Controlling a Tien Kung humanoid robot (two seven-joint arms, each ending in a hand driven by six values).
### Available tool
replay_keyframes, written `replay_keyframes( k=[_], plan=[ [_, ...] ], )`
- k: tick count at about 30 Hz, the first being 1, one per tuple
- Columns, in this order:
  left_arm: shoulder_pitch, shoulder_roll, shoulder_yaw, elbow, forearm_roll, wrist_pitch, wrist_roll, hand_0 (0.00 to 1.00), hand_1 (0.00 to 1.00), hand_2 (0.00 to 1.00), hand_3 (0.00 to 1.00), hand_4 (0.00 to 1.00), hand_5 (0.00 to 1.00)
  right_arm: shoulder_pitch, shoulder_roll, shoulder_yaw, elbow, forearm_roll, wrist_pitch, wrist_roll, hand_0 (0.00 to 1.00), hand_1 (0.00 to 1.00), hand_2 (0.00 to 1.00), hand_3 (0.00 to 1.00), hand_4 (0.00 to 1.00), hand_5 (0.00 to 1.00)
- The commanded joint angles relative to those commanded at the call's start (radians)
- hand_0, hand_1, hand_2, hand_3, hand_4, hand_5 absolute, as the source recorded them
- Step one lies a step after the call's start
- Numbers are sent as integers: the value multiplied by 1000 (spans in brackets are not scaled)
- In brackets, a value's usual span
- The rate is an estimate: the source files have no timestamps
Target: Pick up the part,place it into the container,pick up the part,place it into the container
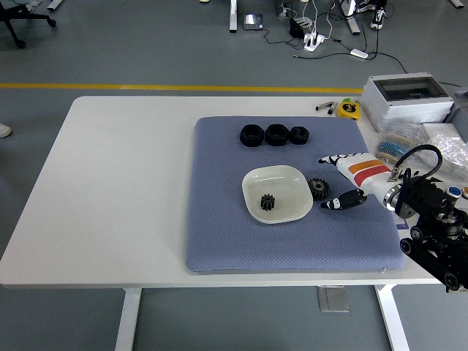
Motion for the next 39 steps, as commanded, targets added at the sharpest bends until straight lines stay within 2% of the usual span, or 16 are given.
replay_keyframes(
  k=[1, 6, 7, 12, 13, 18, 19, 21, 24, 25, 30, 31, 36, 37, 39],
  plan=[
    [-1, 0, 0, 0, 0, 0, 0, 696, 719, 740, 636, 663, 645, 7, 5, -11, -6, 7, 3, 0, 661, 695, 765, 835, 974, 461],
    [-4, 0, 2, -1, -4, 0, 0, 696, 719, 740, 636, 663, 645, 34, 21, -53, -32, 28, 18, 2, 661, 695, 765, 835, 974, 461],
    [-5, 1, 2, -2, -3, -1, 0, 696, 718, 740, 635, 662, 645, 42, 25, -66, -38, 35, 22, 3, 609, 659, 737, 804, 964, 461],
    [-8, 1, 4, -3, -5, -2, 0, 696, 718, 740, 635, 662, 645, 75, 38, -119, -76, 69, 41, 12, 609, 659, 737, 804, 964, 461],
    [-8, 2, 5, -3, -5, -2, 0, 696, 719, 739, 635, 663, 646, 77, 39, -125, -80, 72, 43, 12, 543, 617, 700, 748, 947, 469],
    [-10, 2, 2, -4, -3, -3, 2, 696, 719, 739, 635, 663, 646, 92, 42, -164, -99, 95, 59, 23, 543, 617, 700, 748, 947, 469],
    [-10, 2, 2, -4, -3, -3, 2, 695, 719, 740, 635, 663, 644, 94, 42, -169, -101, 98, 60, 24, 453, 564, 654, 669, 923, 465],
    [-11, 3, 2, -4, -2, -4, 2, 695, 719, 740, 635, 663, 644, 95, 42, -177, -104, 103, 63, 27, 453, 564, 654, 669, 923, 465],
    [-11, 3, 1, -4, 0, -4, 3, 695, 719, 740, 635, 663, 644, 96, 41, -185, -102, 104, 63, 33, 453, 564, 654, 669, 923, 465],
    [-11, 3, 1, -4, 0, -4, 2, 696, 719, 739, 635, 664, 645, 96, 41, -187, -101, 105, 59, 36, 374, 491, 568, 603, 885, 451],
    [-12, 3, -1, -4, 4, -5, 3, 696, 719, 739, 635, 664, 645, 95, 40, -190, -98, 110, 34, 47, 374, 491, 568, 603, 885, 451],
    [-12, 3, -1, -4, 4, -5, 3, 696, 719, 739, 636, 664, 644, 95, 40, -191, -99, 111, 32, 48, 238, 392, 491, 545, 842, 487],
    [-11, 2, 0, -5, 4, -5, 3, 696, 719, 739, 636, 664, 644, 94, 41, -194, -108, 129, 27, 54, 238, 392, 491, 545, 842, 487],
    [-11, 2, 0, -5, 4, -5, 3, 696, 720, 739, 636, 664, 643, 93, 41, -195, -109, 132, 27, 56, 133, 299, 450, 526, 824, 520],
    [-11, 2, 0, -4, 4, -4, 3, 696, 720, 739, 636, 664, 643, 92, 39, -195, -110, 136, 25, 59, 133, 299, 450, 526, 824, 520]
  ],
)
